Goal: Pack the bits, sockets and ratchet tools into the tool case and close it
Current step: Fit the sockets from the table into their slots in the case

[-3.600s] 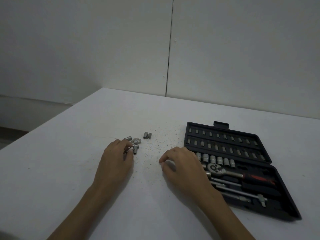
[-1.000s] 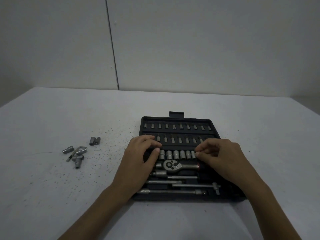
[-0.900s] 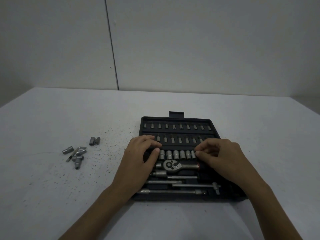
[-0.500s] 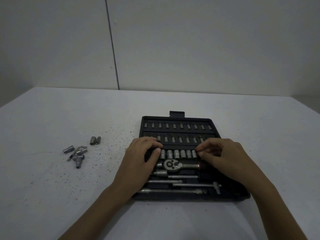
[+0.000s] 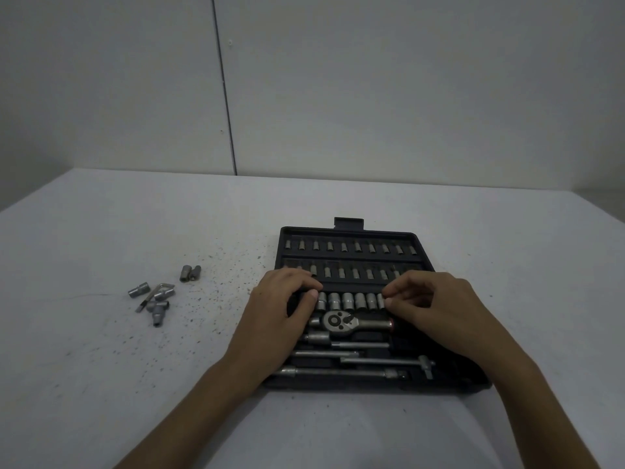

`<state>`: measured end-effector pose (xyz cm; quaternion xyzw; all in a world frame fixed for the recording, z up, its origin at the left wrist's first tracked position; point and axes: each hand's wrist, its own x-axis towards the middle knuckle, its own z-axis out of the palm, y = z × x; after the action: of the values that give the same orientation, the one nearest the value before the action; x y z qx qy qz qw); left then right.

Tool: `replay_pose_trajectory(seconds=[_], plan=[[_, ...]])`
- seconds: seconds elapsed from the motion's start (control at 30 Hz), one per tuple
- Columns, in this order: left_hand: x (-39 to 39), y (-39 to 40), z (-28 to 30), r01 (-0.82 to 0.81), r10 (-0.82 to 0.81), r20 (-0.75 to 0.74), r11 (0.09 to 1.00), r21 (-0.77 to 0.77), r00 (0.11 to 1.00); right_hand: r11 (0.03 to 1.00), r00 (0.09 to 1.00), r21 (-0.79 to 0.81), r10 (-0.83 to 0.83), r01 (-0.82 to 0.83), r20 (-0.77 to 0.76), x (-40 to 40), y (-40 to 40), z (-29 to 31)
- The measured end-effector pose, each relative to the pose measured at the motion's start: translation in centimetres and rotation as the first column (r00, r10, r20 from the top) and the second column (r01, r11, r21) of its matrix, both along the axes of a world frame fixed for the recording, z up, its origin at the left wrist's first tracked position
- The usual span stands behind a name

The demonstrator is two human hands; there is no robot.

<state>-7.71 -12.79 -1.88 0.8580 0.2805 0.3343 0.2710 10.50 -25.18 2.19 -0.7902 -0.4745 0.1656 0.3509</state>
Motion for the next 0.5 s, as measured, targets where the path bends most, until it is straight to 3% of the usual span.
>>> replay_pose_trajectory(seconds=[0.5], plan=[[0.07,0.06,-0.05,0.001,0.0,-0.016,1.0,0.015,1.0,1.0,0.998,-0.007,0.029,-0.029,0.054,-0.02,0.02,-0.11]])
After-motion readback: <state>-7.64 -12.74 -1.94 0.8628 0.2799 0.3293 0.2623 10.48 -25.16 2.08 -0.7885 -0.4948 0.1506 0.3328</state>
